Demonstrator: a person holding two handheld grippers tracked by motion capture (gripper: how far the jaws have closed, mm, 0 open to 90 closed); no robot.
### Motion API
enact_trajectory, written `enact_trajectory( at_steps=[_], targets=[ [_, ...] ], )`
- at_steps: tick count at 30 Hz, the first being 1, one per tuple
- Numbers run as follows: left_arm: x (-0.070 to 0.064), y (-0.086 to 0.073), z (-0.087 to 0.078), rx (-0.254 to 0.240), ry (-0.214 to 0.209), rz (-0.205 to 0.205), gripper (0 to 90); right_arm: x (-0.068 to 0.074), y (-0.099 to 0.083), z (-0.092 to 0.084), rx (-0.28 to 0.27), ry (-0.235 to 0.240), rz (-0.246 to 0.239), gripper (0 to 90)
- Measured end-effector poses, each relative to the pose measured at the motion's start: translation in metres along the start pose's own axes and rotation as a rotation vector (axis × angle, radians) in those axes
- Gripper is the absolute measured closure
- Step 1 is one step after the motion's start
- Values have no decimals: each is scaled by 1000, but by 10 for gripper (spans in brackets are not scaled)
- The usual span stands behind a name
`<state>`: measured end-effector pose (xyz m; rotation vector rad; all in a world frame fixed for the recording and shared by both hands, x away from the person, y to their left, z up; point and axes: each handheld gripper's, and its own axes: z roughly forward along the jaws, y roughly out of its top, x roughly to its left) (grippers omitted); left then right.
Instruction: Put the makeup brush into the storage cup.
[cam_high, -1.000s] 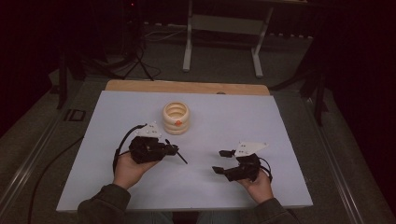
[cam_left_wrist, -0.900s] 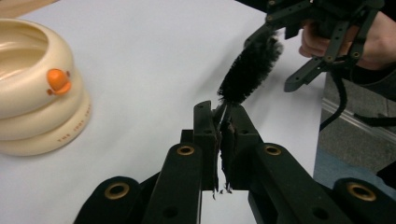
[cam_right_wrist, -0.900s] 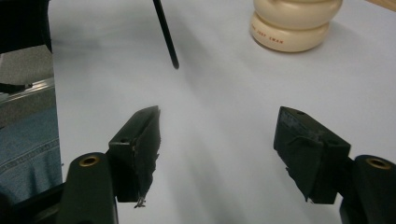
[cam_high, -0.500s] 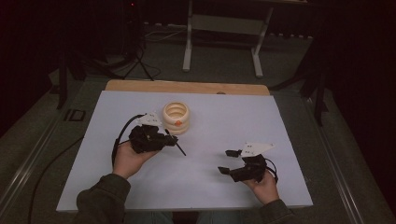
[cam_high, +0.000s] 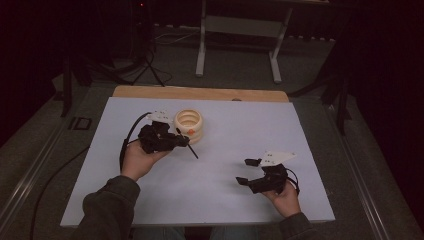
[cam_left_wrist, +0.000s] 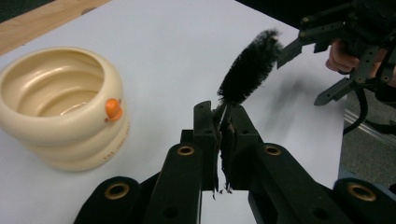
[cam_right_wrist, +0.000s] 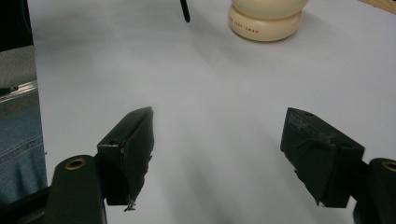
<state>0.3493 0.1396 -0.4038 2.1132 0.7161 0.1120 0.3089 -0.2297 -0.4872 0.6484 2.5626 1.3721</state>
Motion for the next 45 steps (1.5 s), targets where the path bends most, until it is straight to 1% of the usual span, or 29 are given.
enact_trajectory(
  at_steps=[4, 12, 18, 25, 33, 39, 40, 43, 44, 45],
  targets=[
    [4, 5, -3, -2, 5, -5, 857, 0, 0, 1, 1, 3, -2, 253],
    [10, 15, -6, 5, 23, -1, 856, -2, 2, 2, -2, 4, 2, 238],
    [20, 23, -8, 0, 25, -25, 857, -4, 1, 2, -2, 4, 9, 233],
    [29, 34, -12, 10, 46, -33, 857, -6, 1, 1, -5, 2, 13, 233],
    [38, 45, -11, 24, 69, -38, 857, -9, 2, 1, -8, -5, 16, 228],
    [44, 53, -12, 21, 80, -49, 857, -10, 2, -1, -12, -10, 17, 224],
    [45, 56, -12, 25, 89, -46, 857, -10, 2, -1, -12, -12, 18, 224],
    [46, 59, -12, 28, 92, -42, 858, -10, 2, -2, -15, -13, 22, 222],
    [48, 64, -12, 30, 102, -40, 858, -11, 2, -2, -16, -14, 23, 221],
    [49, 66, -12, 30, 103, -42, 857, -11, 2, -2, -17, -16, 22, 219]
  ],
)
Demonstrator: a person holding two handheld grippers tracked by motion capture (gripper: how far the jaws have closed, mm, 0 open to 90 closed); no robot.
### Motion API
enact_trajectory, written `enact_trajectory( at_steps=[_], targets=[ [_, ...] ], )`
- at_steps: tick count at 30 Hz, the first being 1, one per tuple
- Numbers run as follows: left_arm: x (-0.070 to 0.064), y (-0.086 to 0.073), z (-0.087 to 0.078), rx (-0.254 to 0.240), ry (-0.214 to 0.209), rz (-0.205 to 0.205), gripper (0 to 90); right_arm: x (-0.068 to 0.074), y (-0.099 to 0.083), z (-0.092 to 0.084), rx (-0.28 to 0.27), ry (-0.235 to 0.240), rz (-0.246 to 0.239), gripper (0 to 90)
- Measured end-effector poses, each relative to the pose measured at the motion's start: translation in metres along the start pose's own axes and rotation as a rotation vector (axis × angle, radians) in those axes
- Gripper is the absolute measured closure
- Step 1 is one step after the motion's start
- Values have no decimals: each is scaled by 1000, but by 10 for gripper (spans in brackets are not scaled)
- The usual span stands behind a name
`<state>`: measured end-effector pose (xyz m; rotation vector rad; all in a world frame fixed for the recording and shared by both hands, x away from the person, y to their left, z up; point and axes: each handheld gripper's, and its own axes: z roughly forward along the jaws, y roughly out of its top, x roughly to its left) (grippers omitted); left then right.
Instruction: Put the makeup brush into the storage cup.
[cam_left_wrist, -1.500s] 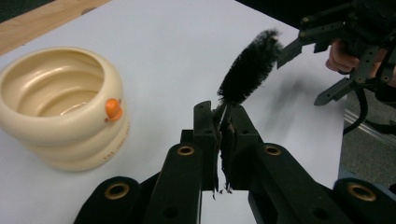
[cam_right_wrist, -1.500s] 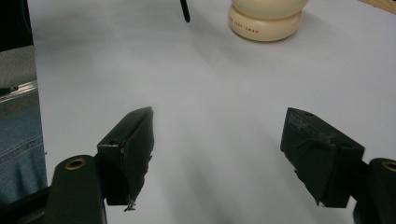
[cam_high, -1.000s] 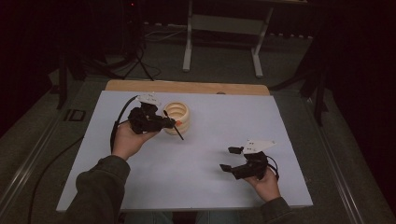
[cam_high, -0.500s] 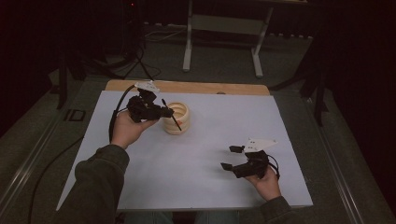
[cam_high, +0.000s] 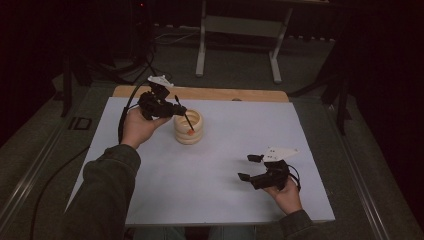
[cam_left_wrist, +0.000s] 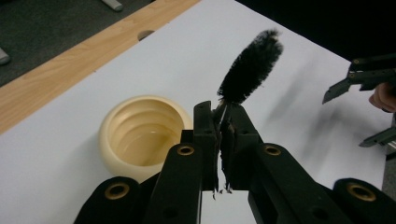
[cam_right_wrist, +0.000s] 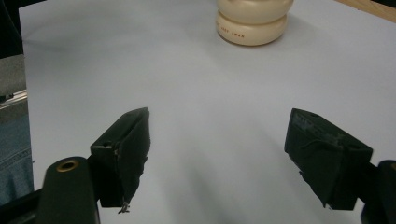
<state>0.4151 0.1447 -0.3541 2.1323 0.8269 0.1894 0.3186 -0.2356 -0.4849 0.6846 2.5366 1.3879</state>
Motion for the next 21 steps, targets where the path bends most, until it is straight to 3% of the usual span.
enact_trajectory(
  at_steps=[9, 14, 21],
  targets=[
    [12, 9, 3, 3, 32, -25, 857, -1, 1, 0, -2, -3, 3, 216],
    [18, 10, 4, -7, 103, -37, 858, -1, 1, -2, -7, -9, 0, 213],
    [25, 8, 5, -17, 102, -76, 858, -2, 2, -3, -11, -16, 0, 211]
  ],
)
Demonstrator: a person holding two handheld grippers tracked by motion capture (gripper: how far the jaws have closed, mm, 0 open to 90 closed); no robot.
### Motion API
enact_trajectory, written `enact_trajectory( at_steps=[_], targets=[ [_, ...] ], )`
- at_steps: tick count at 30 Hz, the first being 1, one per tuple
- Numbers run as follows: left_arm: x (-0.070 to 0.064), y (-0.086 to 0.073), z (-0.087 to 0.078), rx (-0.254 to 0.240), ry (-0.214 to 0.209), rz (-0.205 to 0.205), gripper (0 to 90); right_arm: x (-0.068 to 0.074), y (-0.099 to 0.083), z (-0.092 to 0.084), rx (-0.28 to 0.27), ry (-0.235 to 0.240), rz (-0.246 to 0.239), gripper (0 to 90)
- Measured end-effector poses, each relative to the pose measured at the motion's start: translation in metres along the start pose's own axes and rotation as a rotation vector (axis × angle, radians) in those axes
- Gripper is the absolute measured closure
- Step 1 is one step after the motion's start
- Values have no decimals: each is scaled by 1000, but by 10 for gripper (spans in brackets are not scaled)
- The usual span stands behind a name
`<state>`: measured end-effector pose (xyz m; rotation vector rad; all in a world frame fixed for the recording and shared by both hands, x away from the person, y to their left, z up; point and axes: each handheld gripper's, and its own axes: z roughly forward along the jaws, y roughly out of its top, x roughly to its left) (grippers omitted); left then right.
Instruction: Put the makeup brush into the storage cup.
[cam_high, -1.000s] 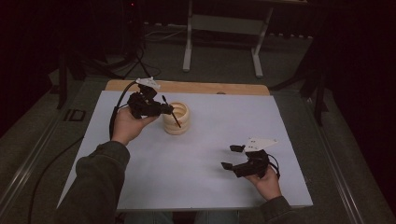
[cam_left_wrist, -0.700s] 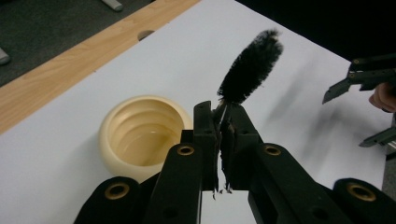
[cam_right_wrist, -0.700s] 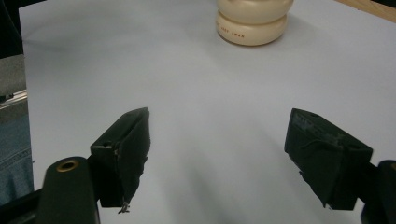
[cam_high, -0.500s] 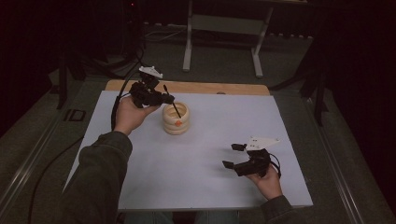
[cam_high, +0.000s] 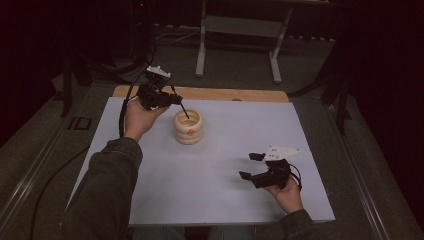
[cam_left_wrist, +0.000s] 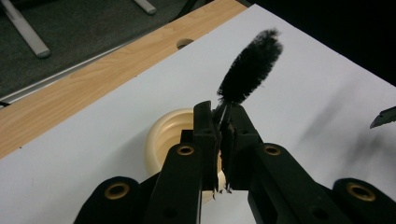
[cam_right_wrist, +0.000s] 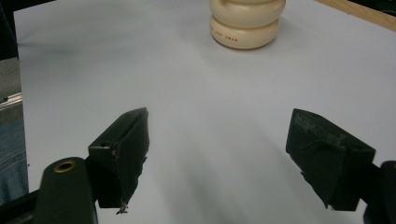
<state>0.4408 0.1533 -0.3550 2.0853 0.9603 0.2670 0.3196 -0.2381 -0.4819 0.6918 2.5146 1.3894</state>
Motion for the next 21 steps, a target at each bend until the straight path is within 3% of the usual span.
enact_trajectory(
  at_steps=[21],
  targets=[
    [4, -13, 26, 57, 16, -46, 856, -4, -1, -4, -4, -20, 0, 210]
  ],
)
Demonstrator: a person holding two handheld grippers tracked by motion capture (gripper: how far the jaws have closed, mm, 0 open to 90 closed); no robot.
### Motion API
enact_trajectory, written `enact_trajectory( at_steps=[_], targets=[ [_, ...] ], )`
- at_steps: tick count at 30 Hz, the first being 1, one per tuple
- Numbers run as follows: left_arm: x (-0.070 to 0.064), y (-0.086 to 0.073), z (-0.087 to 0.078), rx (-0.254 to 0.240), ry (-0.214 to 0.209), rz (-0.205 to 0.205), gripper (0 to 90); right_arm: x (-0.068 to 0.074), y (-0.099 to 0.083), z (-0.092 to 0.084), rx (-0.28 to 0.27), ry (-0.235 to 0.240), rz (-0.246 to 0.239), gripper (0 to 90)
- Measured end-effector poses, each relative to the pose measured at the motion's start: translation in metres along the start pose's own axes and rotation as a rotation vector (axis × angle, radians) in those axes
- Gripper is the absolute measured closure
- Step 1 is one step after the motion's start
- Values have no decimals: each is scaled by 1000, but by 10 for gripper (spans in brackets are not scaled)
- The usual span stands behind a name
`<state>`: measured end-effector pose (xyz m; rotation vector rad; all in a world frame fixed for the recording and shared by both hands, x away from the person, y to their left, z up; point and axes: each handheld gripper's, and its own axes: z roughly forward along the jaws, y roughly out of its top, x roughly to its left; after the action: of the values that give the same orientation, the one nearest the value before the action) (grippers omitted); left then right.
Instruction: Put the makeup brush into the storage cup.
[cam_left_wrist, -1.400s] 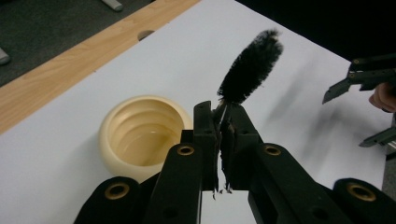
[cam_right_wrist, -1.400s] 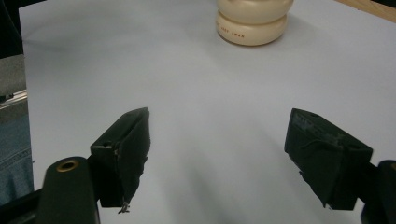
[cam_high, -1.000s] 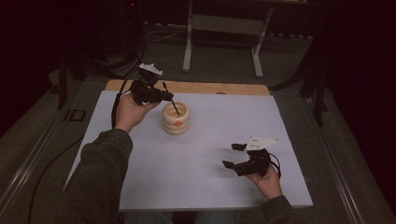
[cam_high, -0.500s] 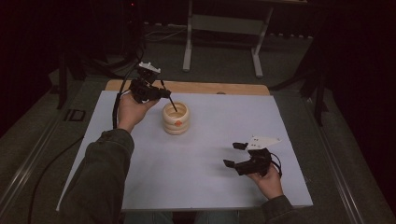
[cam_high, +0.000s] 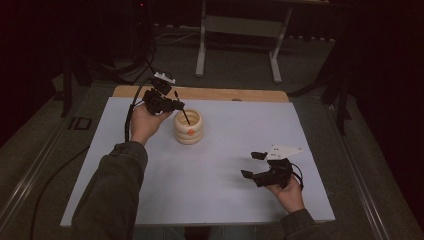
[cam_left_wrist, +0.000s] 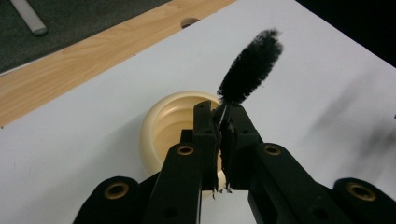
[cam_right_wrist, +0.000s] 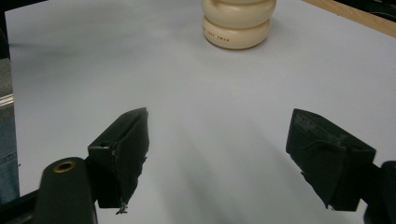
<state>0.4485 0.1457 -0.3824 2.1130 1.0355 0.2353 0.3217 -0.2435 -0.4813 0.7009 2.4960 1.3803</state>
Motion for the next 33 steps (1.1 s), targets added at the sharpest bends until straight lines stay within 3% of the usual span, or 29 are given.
enact_trajectory(
  at_steps=[18, 33],
  targets=[
    [10, -19, 14, -5, 0, -65, 854, -1, -2, 2, 10, -1, 1, 210],
    [9, -26, 26, 11, -7, -78, 853, -2, -2, 3, 12, 0, 3, 211]
  ],
)
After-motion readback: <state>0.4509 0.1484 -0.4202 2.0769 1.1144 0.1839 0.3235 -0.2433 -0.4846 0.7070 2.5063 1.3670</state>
